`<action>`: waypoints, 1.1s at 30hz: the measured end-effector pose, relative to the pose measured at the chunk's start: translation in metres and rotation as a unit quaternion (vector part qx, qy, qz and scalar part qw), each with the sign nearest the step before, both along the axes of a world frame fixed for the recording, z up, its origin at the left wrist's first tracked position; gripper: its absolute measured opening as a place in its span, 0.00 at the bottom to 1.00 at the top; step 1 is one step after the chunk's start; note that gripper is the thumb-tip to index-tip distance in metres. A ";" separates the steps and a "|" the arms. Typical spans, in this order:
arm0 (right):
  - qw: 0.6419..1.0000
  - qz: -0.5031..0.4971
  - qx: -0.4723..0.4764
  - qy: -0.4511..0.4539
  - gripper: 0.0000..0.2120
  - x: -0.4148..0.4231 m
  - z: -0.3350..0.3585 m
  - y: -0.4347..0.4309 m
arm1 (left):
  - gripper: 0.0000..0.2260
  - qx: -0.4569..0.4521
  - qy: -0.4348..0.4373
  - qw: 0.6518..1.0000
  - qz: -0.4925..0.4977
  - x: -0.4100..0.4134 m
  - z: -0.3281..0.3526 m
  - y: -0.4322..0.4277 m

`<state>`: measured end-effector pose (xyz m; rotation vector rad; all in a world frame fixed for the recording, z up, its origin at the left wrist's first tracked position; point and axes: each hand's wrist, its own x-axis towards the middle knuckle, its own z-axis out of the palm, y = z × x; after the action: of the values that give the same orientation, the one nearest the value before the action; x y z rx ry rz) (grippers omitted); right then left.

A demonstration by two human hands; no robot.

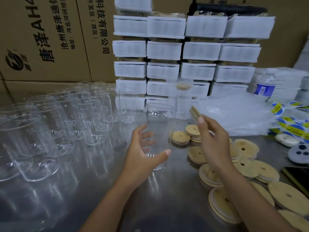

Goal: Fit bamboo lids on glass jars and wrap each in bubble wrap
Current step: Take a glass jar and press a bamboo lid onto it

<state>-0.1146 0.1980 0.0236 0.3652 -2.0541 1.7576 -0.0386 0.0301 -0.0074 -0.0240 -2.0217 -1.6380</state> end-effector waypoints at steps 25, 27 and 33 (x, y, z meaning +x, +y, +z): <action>0.973 0.199 -0.069 0.092 0.12 0.031 0.011 -0.009 | 0.40 -0.183 0.013 0.983 -0.002 0.007 -0.004 0.007; 0.973 0.205 -0.063 0.090 0.16 0.032 0.011 -0.011 | 0.40 -0.184 0.016 0.983 0.002 0.006 -0.004 0.007; 0.976 0.189 -0.026 0.103 0.18 0.034 0.016 -0.016 | 0.41 -0.181 0.020 0.983 0.007 0.006 -0.008 0.006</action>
<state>-0.0804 0.1821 0.0393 0.9321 -1.8761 1.8852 -0.0326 0.0357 -0.0153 -0.1713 -2.2552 -1.2301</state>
